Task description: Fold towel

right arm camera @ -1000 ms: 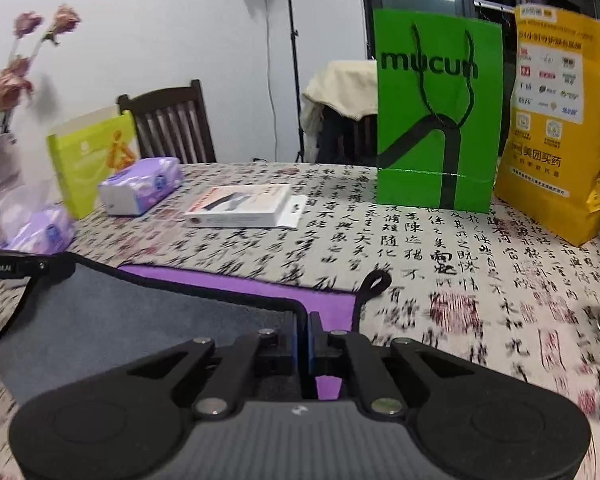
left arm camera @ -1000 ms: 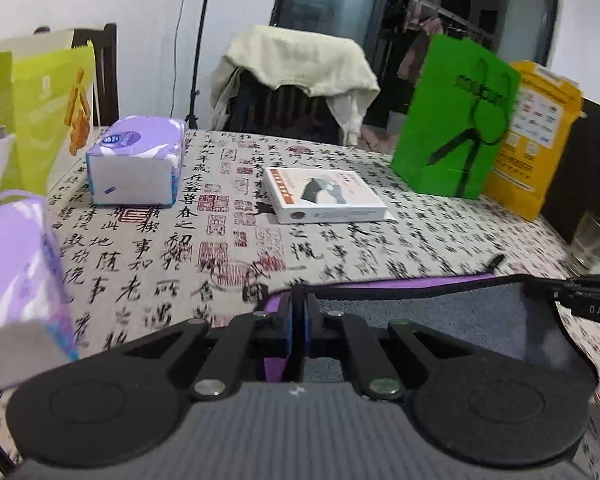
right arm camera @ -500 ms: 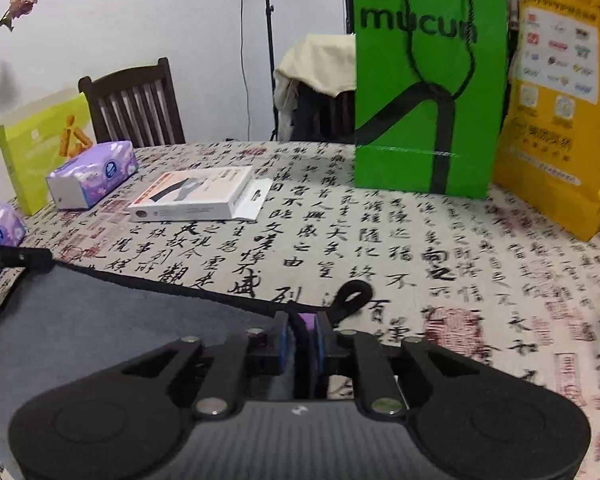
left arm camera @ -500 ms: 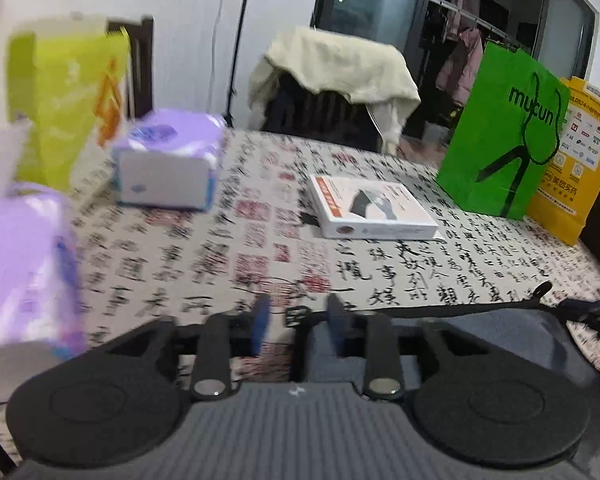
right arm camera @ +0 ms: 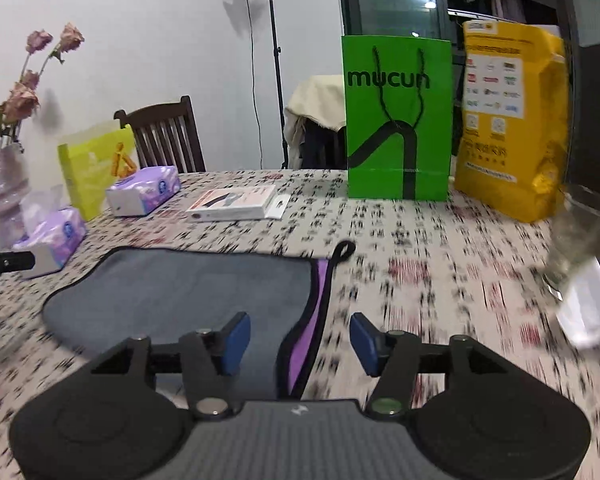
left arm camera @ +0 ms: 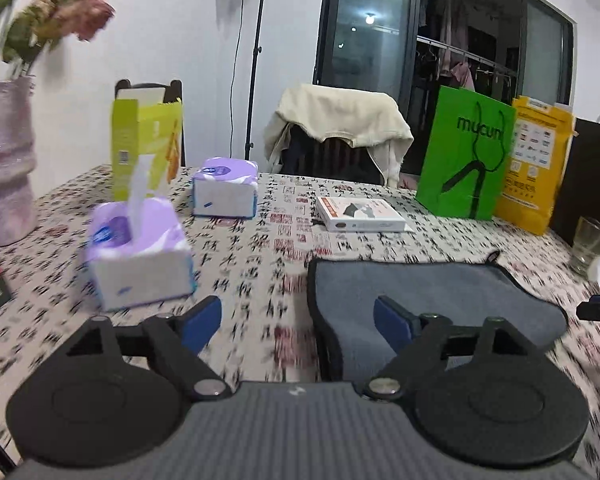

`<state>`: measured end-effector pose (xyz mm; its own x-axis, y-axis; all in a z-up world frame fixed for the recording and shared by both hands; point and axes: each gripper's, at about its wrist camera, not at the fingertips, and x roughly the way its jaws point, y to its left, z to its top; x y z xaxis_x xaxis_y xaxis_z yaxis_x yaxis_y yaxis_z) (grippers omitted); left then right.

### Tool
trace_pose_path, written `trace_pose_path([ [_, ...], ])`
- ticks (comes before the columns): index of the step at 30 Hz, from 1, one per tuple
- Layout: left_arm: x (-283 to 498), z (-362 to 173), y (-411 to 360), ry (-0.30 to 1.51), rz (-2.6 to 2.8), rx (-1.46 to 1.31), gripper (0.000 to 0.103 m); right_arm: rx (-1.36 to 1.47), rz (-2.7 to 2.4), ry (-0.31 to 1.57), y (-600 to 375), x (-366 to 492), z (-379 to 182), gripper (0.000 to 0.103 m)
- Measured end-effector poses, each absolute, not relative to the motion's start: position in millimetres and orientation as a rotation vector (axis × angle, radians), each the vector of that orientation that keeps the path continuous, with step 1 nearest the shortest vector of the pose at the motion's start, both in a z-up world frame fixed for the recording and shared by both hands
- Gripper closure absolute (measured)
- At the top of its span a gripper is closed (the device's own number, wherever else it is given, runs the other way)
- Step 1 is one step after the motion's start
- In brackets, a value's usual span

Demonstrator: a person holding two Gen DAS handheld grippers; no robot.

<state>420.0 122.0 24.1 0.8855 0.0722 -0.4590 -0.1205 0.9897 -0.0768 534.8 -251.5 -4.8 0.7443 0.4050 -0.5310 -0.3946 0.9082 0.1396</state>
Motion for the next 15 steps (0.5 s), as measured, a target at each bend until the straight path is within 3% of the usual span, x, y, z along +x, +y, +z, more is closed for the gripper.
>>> trace_pose_path([
  [7, 359, 26, 108, 0.461, 0.123, -0.073, 0.012, 0.048, 0.436, 0.543, -255, 462, -10, 0.038],
  [15, 316, 28, 89, 0.421, 0.115, -0.059, 0.006, 0.027, 0.456, 0.482, -231, 406, 3, 0.036],
])
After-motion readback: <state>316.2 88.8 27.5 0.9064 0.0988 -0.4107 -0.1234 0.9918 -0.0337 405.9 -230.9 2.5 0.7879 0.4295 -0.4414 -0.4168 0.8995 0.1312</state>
